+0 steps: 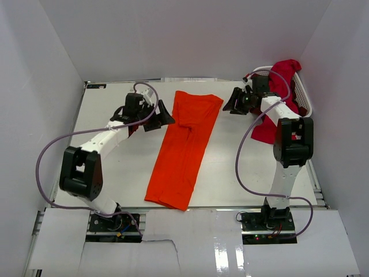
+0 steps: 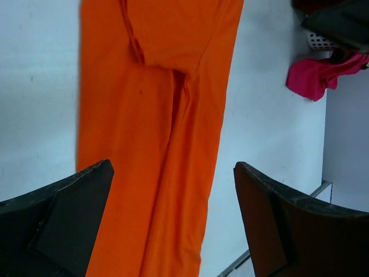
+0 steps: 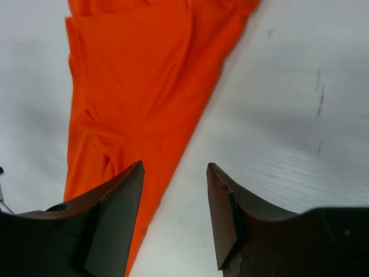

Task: Fold and stack the t-shirts
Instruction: Rotate the tshirt 90 degrees

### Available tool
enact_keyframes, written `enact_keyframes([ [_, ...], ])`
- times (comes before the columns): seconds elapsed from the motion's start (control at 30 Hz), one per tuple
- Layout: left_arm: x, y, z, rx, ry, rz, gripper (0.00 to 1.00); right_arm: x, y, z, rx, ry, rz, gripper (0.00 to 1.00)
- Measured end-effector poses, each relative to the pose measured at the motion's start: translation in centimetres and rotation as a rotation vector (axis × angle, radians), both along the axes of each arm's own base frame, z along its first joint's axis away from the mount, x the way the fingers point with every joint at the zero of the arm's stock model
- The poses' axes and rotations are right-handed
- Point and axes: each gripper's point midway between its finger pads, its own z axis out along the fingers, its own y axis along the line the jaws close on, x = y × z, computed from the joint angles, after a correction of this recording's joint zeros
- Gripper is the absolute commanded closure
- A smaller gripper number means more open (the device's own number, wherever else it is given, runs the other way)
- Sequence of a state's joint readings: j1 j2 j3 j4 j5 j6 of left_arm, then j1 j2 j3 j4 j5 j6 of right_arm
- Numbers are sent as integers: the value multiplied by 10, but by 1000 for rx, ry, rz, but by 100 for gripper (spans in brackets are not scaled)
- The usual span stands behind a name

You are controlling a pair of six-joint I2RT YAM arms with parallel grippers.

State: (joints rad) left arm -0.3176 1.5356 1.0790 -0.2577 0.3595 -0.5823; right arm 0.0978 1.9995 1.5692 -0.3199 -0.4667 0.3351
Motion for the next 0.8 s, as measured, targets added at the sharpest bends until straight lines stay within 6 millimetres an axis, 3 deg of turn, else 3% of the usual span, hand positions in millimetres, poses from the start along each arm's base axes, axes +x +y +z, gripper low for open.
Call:
enact_keyframes([
  [0.13, 49, -16, 6, -33, -75, -108, 2, -22, 1, -23, -17, 94, 7, 44],
  [0.33, 99, -34, 0, -6, -149, -208, 2, -25, 9, -25, -18, 102, 22, 45],
  [0.6, 117, -36, -40, 47, -111, -269, 2, -7, 19, -49, -14, 133, 27, 48],
  [0.8, 131, -43, -29, 46, -153, -320, 2, 9, 25, -74, -14, 168, 24, 49],
])
